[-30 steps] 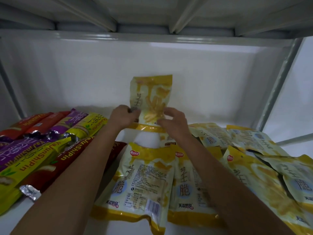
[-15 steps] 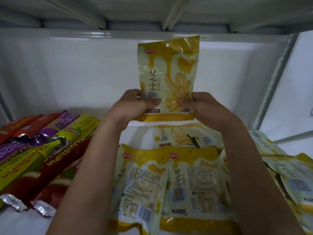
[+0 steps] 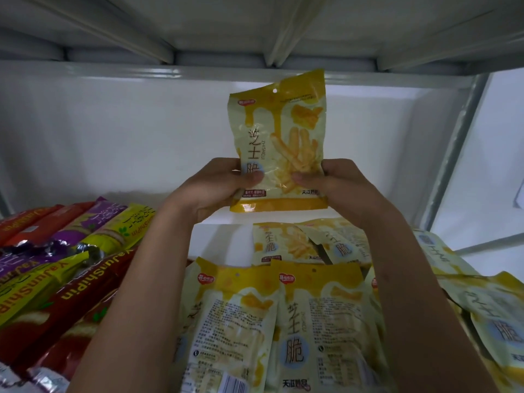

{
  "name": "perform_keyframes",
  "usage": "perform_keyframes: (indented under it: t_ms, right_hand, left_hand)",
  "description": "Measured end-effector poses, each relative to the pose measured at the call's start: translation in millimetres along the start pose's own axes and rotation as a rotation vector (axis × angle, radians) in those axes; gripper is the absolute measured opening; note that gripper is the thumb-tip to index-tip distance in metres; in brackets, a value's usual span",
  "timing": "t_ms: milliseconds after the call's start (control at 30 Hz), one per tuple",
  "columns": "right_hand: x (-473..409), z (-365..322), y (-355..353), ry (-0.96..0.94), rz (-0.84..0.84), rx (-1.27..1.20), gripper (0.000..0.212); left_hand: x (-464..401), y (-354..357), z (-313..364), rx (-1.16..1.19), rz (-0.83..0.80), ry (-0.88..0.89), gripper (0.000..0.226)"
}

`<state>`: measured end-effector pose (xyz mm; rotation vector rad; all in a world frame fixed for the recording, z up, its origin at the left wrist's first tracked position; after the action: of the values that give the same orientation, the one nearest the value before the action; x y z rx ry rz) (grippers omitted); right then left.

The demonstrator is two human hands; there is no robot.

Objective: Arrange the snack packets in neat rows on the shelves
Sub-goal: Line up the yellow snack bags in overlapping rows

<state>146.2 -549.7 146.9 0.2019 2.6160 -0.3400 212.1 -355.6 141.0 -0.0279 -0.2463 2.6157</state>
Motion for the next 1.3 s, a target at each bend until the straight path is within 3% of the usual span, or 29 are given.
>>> perform_keyframes:
  t_ms: [167,400,667,800,933,1067,1300]
  right_hand:
    - [3,5,-1,0.016,0.039,-0.092,0.025]
    - [4,8,3,0.049,-0.014,-0.069,0.027]
    - [3,21,8,0.089,0.008,-0.179,0.023]
    - [5,22,15,0.107,-0.004,-0.241,0.036]
    - [5,15,8,0.026,0.070,-0.313,0.031]
    - [4,11,3,-0.002,0.082,-0.300,0.031]
    - [-1,-1,5,-0.038,0.039,-0.062,0.027]
  left_hand:
    - [-2,4,-3,0.084,-0.042,0.009,0.041]
    - [-1,6,-4,-0.058,-0.049,0.000,0.039]
    - [-7,3,-10,0.044,-0.005,-0.009,0.040]
    - [-6,4,-13,0.038,-0.047,-0.033,0.037]
    - [3,0,1,0.082,-0.037,0.034,0.044]
    - [8,6,7,0.078,-0.100,0.042,0.047]
    - [2,-1,4,0.125,-0.022,0.053,0.037]
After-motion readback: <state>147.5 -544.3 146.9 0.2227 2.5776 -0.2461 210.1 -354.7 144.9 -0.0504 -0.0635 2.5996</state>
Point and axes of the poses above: each hand's wrist, its own x-axis away from the middle knuckle, its own y-axis out of the palm, z = x × y, the point moved 9 cm from there along -x, towards the middle knuckle, and after that the axes turned 12 degrees about -y, right-handed, at the moved point
